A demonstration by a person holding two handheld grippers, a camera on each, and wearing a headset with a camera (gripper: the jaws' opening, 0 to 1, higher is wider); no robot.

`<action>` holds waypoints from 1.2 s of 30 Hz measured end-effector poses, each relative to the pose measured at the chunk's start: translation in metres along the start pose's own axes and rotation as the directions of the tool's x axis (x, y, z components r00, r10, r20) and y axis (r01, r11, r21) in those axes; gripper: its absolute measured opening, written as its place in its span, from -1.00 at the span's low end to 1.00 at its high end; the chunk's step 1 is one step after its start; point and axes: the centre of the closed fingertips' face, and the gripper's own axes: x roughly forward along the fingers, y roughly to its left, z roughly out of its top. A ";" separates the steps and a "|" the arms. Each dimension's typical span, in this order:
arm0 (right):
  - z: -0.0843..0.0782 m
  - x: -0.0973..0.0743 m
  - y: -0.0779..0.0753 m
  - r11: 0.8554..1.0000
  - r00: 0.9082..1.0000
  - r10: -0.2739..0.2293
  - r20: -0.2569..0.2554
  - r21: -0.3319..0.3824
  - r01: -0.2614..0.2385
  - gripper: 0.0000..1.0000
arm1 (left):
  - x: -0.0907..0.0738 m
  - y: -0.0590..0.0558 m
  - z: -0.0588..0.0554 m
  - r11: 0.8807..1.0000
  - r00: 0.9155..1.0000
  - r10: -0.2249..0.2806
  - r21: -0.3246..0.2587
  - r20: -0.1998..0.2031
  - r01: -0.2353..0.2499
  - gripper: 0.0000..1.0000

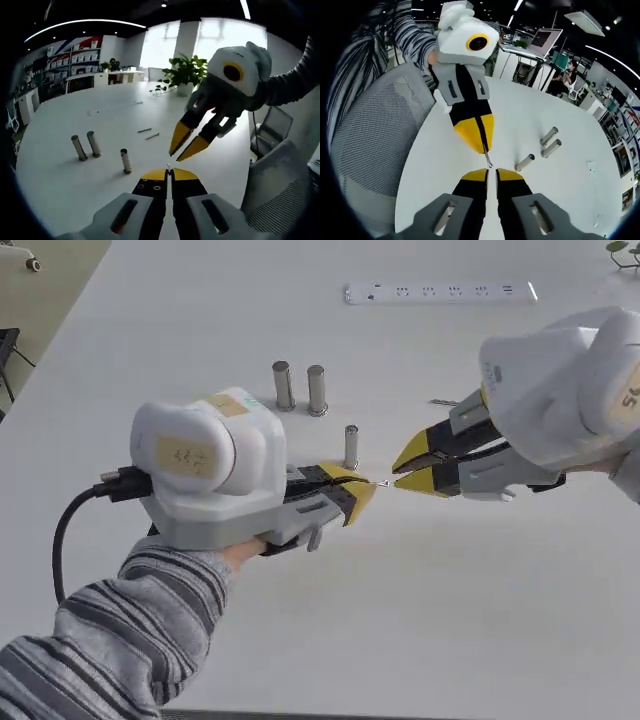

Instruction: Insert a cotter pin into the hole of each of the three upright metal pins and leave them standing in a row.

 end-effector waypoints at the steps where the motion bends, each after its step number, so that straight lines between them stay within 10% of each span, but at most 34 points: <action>1: -0.002 0.000 0.002 0.999 1.000 0.019 0.008 0.039 -0.019 -0.96 | -0.001 -0.001 -0.002 1.000 1.000 -0.008 0.027 -0.009 0.008 -1.00; 8: -0.004 -0.001 0.011 0.970 0.992 0.092 0.090 0.219 -0.109 -0.89 | -0.007 -0.010 -0.011 0.972 0.998 -0.052 0.227 -0.048 0.061 -1.00; 16: -0.008 0.000 0.029 0.938 0.976 0.176 0.127 0.280 -0.205 -0.83 | -0.008 -0.023 -0.018 0.940 0.990 -0.117 0.314 -0.079 0.136 -1.00; 36: 0.003 0.007 0.059 0.910 0.946 0.274 0.172 0.271 -0.312 -0.98 | -0.010 -0.044 -0.012 0.905 0.972 -0.223 0.353 -0.080 0.237 -1.00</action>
